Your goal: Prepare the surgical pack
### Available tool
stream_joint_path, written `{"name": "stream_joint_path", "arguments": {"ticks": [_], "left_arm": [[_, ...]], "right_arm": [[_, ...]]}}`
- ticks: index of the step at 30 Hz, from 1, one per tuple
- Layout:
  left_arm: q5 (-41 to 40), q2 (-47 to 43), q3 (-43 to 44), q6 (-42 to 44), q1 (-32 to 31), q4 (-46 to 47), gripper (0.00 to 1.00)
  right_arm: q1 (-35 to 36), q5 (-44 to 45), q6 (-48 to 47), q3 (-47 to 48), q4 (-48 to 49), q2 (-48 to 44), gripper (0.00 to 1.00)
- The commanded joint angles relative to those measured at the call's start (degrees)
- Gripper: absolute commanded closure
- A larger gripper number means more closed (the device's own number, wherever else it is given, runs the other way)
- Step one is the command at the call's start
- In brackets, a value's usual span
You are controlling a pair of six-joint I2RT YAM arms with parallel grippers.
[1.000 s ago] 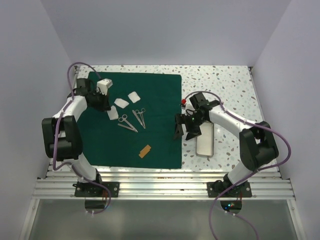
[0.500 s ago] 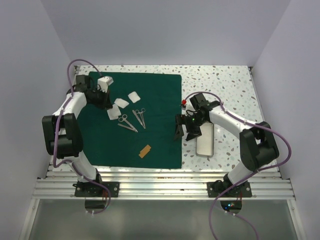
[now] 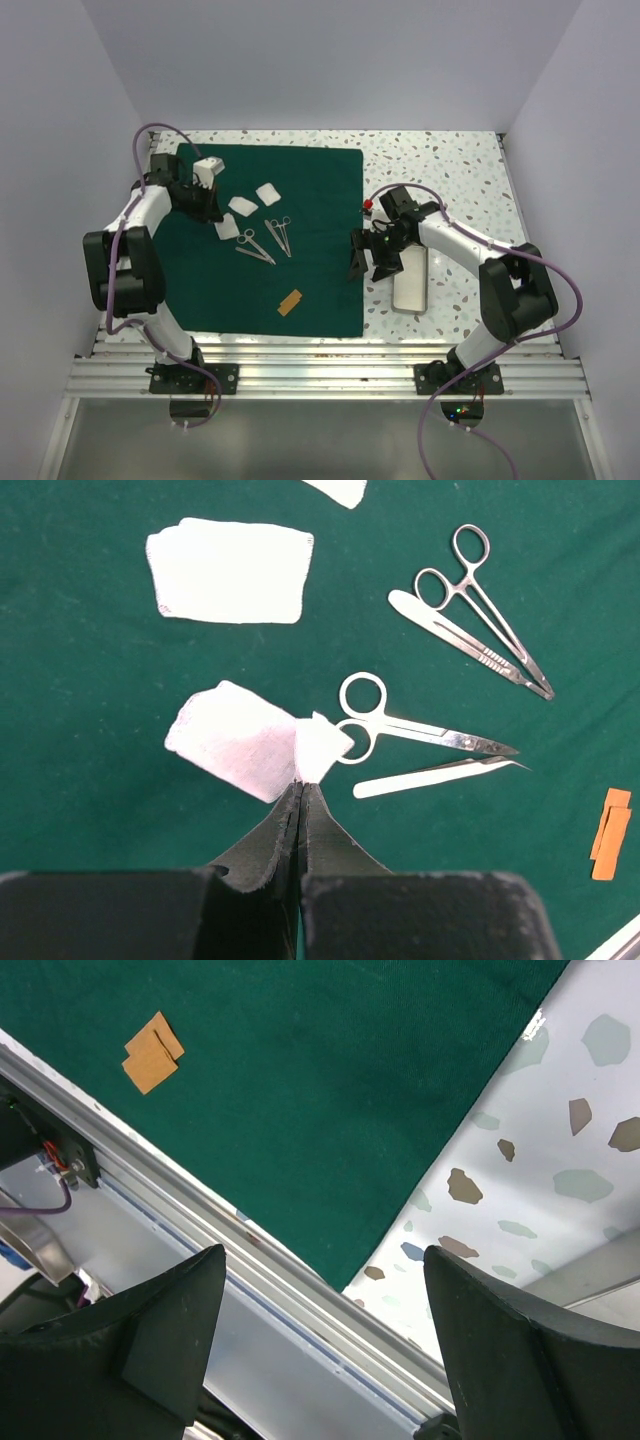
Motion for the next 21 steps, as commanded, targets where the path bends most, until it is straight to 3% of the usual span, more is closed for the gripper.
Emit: {"name": "stream_joint_path", "arguments": {"ticks": [1,21], "left_arm": [[0.28,-0.23,0.08,0.83,1.20,0.31,1.00],[-0.34,4.25,3.16,1.00,1.55,0.84,1.00]], "right_arm": [[0.21,-0.63,-0.20,0.73,0.36,-1.01,0.16],[0.21,-0.45,-0.38,1.96,-0.16,1.01,0.16]]}}
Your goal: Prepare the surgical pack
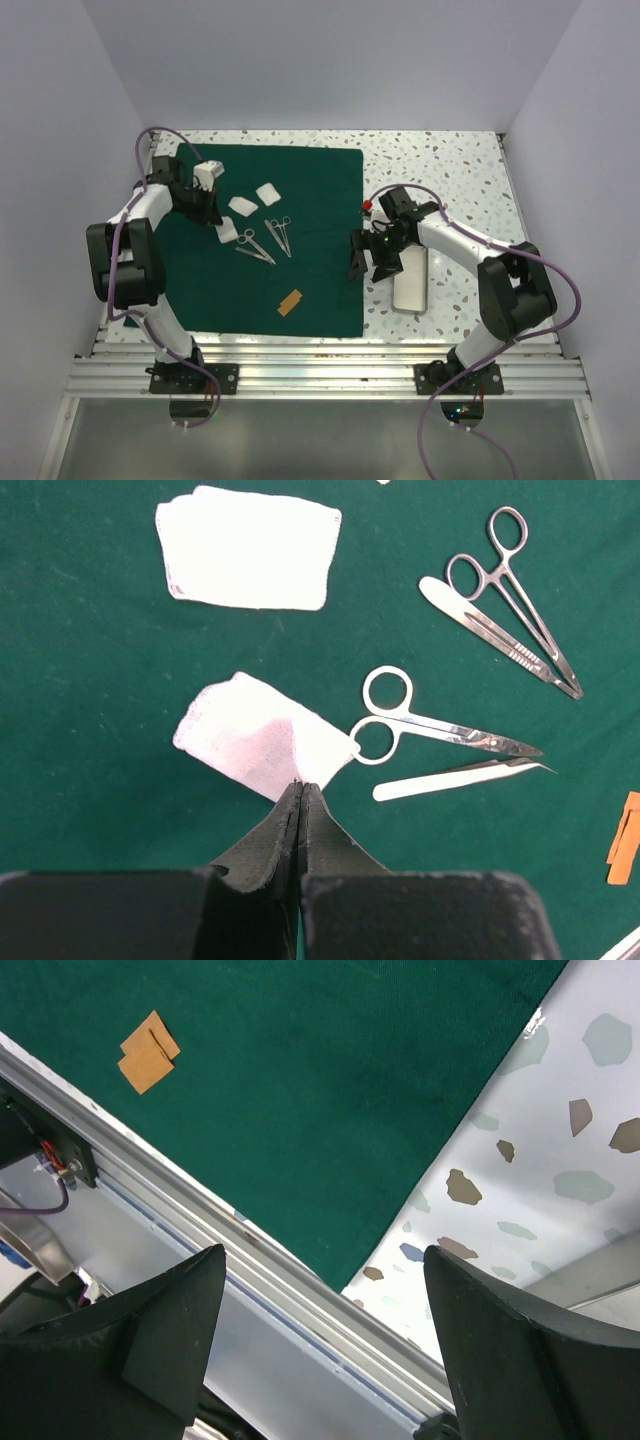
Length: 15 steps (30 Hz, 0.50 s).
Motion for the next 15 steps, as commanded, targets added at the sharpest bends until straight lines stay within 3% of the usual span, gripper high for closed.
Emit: {"name": "stream_joint_path", "arguments": {"ticks": [1,15], "left_arm": [[0.25,1.09,2.81,0.85,0.65,0.91,1.00],[-0.19,4.08,4.57,0.41,1.80,1.61,1.00]], "right_arm": [[0.25,-0.41,-0.44,2.03,-0.03,0.44,0.16],[0.26,-0.15,-0.71,2.56,-0.30,1.76,0.17]]}}
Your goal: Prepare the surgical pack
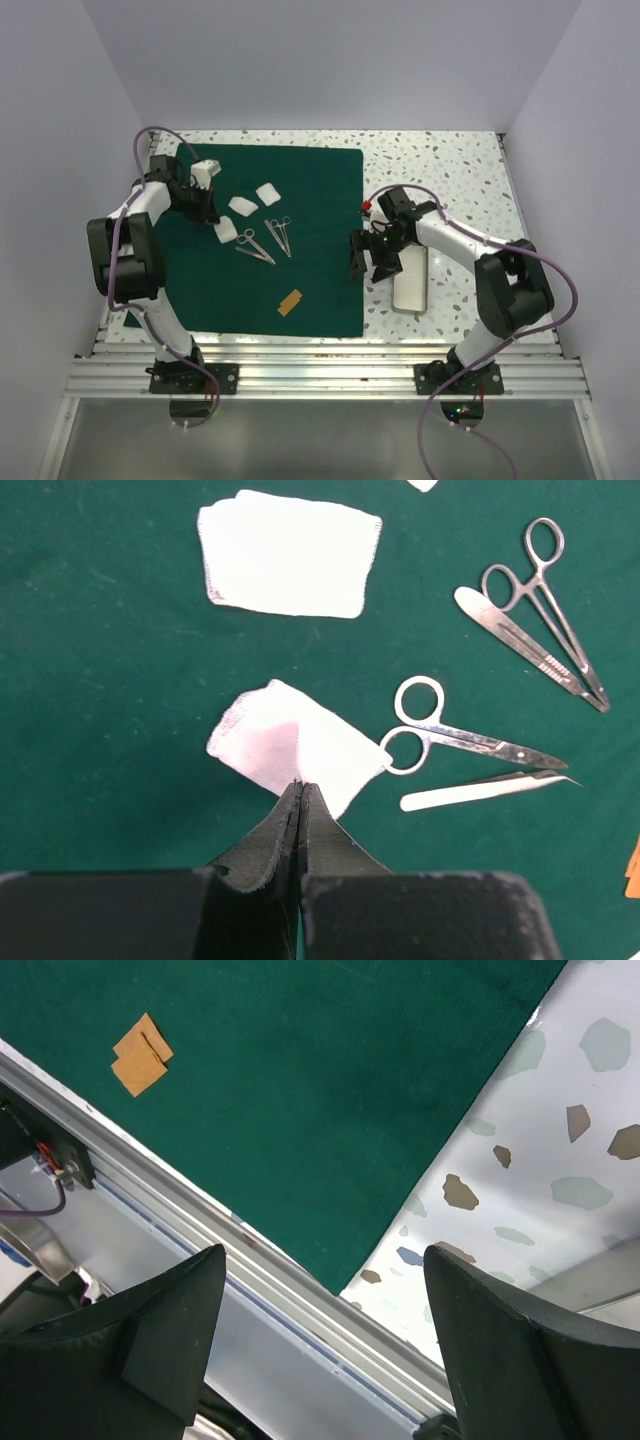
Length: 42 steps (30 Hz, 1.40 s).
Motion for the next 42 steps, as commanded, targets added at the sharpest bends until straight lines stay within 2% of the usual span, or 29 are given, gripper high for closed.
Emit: {"name": "stream_joint_path", "arguments": {"ticks": [1,27,32,33,36,40,42], "left_arm": [[0.29,1.37,2.45,0.34,0.86,1.35,1.00],[-0.85,7.08,6.49,-0.45,1.21,3.63,0.98],[-3.65,4.80,4.22,-3.78,1.12,8.55,0.84],[-5.75,3.58,3.69,-5.79,1.21,10.64,0.73],[-7.61,1.12,1.84,-8.18,1.12,13.03,0.64],[-14.62,-2.05,0.26,-14.15,1.03,14.62,0.45],[-18.32,-6.44,-2.81,-16.95,0.77,15.76,0.22]], "right_arm": [[0.26,-0.21,-0.77,2.25,-0.25,0.95,0.17],[0.17,0.05,-1.04,3.66,-1.04,3.68,0.17],[0.17,-0.12,-0.95,3.66,-0.87,3.94,0.17],[0.17,-0.04,-1.04,3.66,-0.95,4.03,0.17],[0.25,-0.21,-1.04,3.75,-0.96,3.94,0.17],[0.17,-0.30,-1.13,3.66,-0.87,3.85,0.17],[0.17,-0.21,-1.13,3.31,-0.61,3.33,0.18]]}}
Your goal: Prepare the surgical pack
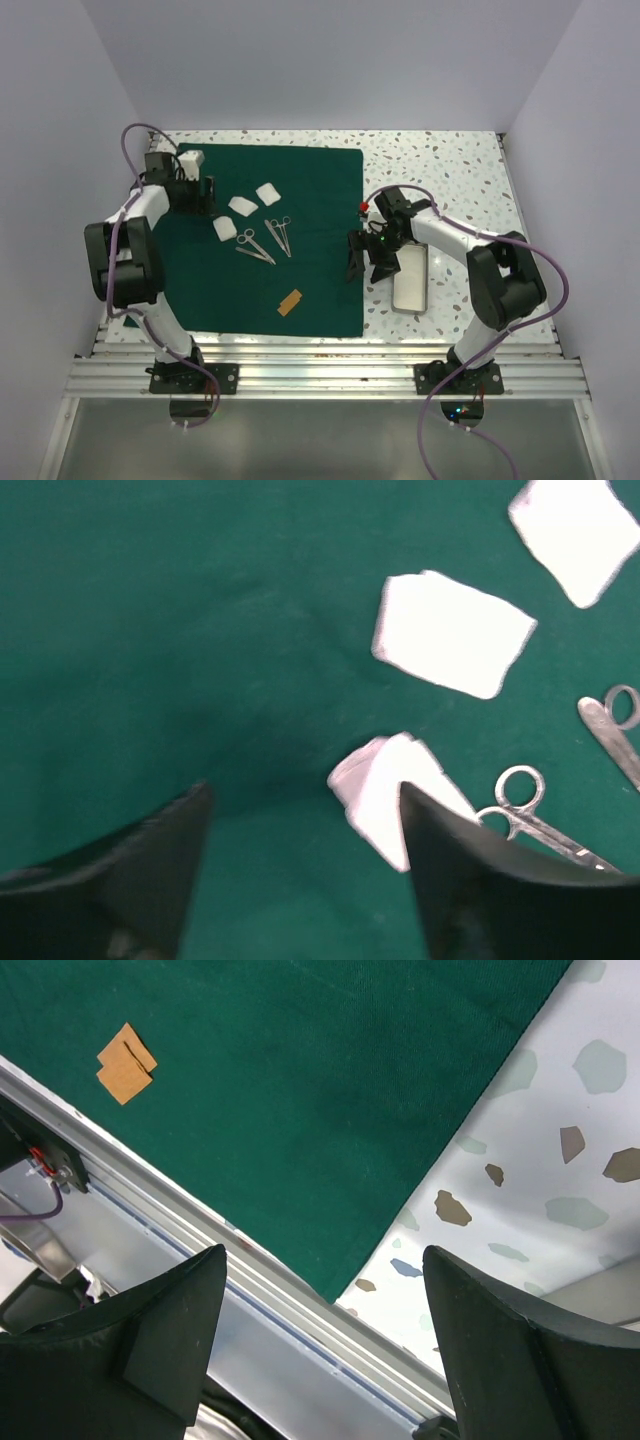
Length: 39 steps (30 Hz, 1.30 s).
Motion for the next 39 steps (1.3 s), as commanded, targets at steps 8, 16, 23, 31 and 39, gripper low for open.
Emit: {"name": "stream_joint_path", "arguments": {"ticks": [8,16,23,31,39], "left_arm": [[-26.30,-23.80,-11.93,-17.42,-3.56,3.14,0.00],[-25.73,-28.40,-14.13,-20.23,-11.83,-2.92,0.00],[-39.49,-22.54,-12.30,-29.98,-21.74,-6.16,0.04],[-52.69,-9.62,-4.40,-42.82,-29.85,-12.76,0.23],[-56.30,0.86,3.87,-45.72,-30.47,-17.15,0.30]], "right_arm": [[0.17,-0.50,-0.54,0.44,0.73,-2.26,0.17],[0.17,-1.03,-0.10,-0.53,1.35,-4.02,0.17],[0.17,-0.50,-0.10,-1.58,1.96,-5.42,0.17],[0.17,0.29,-0.27,-3.08,1.79,-6.39,0.17],[0.17,0.56,-0.71,-3.17,1.17,-6.13,0.17]]}}
